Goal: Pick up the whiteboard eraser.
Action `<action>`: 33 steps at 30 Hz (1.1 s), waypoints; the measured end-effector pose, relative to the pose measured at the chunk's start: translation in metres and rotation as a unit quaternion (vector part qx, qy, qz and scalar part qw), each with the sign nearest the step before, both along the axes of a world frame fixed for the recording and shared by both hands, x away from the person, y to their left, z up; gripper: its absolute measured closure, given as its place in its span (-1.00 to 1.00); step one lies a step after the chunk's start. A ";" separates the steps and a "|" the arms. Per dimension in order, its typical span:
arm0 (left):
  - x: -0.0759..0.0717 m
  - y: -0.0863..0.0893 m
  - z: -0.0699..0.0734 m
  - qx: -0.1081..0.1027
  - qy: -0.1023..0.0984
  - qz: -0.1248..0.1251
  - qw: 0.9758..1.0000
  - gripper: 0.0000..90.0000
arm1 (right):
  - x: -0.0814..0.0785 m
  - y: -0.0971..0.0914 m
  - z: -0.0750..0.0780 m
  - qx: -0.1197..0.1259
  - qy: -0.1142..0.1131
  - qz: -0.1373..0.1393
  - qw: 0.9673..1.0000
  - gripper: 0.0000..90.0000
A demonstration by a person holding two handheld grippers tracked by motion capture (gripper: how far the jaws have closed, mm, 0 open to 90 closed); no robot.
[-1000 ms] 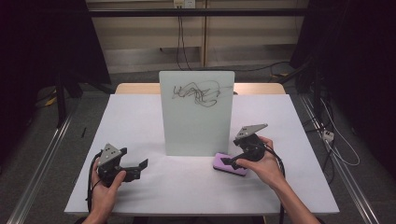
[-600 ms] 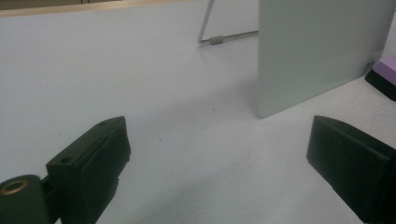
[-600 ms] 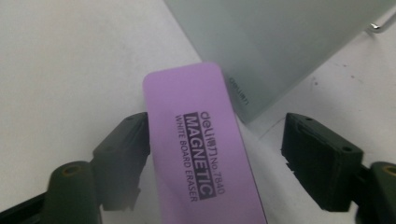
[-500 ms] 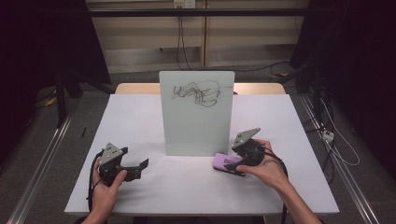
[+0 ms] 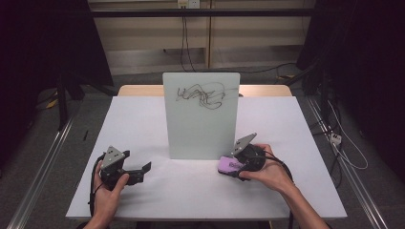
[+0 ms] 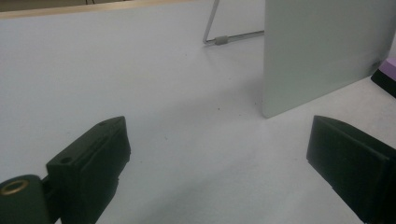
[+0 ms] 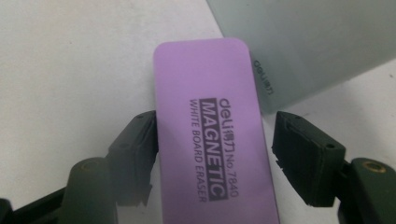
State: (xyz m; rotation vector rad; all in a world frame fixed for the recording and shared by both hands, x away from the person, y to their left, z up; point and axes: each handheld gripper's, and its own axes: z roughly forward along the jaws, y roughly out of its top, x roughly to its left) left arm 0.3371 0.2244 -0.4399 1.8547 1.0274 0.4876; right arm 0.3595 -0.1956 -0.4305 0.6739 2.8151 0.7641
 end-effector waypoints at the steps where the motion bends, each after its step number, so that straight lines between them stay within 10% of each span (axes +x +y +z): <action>1: 0.000 0.000 0.000 0.001 0.000 -0.001 1.000 -0.87 | 0.000 0.000 0.000 -0.002 0.002 0.001 1.000 -0.26; 15: -0.002 0.001 0.000 0.001 -0.002 0.000 1.000 -0.87 | -0.001 0.005 -0.002 -0.028 0.002 0.010 1.000 -0.10; 33: -0.002 0.002 0.000 0.003 -0.001 -0.002 1.000 -0.87 | 0.001 -0.006 0.004 0.029 0.020 -0.011 0.999 -0.09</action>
